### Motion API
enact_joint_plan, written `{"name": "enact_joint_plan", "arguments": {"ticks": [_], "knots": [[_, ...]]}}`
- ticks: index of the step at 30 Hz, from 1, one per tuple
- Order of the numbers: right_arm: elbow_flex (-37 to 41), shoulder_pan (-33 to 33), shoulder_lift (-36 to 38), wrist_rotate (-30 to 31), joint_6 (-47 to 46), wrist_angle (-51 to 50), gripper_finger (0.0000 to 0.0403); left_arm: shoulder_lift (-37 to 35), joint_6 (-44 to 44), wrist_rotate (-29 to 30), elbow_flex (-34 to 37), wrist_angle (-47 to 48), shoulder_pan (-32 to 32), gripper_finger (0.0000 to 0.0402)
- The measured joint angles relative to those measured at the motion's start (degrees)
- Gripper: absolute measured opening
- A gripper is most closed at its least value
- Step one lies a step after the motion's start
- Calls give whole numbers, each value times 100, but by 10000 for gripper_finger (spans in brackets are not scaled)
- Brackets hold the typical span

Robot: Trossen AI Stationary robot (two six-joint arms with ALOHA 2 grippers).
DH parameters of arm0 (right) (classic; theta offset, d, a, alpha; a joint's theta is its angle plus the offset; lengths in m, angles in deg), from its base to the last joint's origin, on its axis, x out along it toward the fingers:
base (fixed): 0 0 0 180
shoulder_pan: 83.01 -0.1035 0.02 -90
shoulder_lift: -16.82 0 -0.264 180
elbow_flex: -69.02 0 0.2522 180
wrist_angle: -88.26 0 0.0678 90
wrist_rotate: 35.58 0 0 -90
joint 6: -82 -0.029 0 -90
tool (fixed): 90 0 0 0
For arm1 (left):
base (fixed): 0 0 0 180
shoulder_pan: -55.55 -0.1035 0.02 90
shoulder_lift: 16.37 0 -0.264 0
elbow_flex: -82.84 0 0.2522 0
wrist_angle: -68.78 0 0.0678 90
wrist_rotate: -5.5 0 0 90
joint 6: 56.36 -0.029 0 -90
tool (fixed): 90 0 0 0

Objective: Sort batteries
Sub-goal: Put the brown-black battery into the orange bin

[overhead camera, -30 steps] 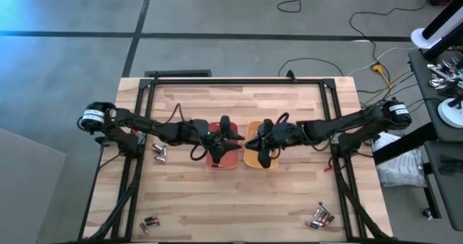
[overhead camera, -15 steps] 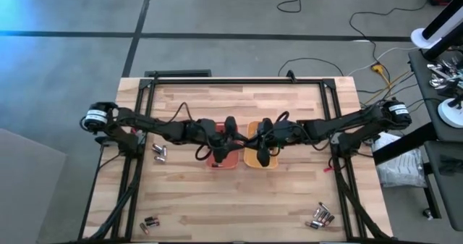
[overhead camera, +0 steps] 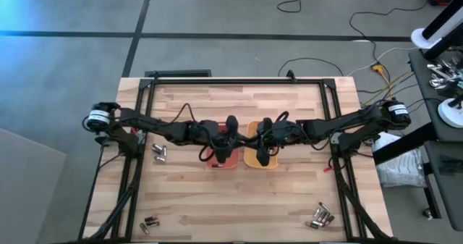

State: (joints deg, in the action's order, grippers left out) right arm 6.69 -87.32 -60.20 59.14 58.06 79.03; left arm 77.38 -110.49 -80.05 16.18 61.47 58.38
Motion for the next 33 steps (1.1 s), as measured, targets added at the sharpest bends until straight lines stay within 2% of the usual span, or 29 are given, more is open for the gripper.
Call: {"name": "enact_joint_plan", "arguments": {"ticks": [3,6,13,17,21,25,28,33], "knots": [[0,-1,-1,4,115,64,61,-123,608,96,0,236,5,31],[-9,-4,-4,133,175,181,75,-356,1036,218,-22,689,15,31],[-15,3,142,176,390,309,138,-1072,2137,220,22,2743,83,31],[-15,1,159,198,736,349,166,-1179,3228,237,174,2990,1,31],[-15,23,53,421,865,344,179,-992,4005,240,155,3075,-214,31],[-11,38,4,449,810,295,182,-673,4481,182,-340,4411,-554,31],[-11,33,0,449,785,316,180,-375,4986,-165,-922,5213,-851,31],[-11,20,-4,447,734,274,188,199,5242,-386,-1350,5590,-894,35]]}}
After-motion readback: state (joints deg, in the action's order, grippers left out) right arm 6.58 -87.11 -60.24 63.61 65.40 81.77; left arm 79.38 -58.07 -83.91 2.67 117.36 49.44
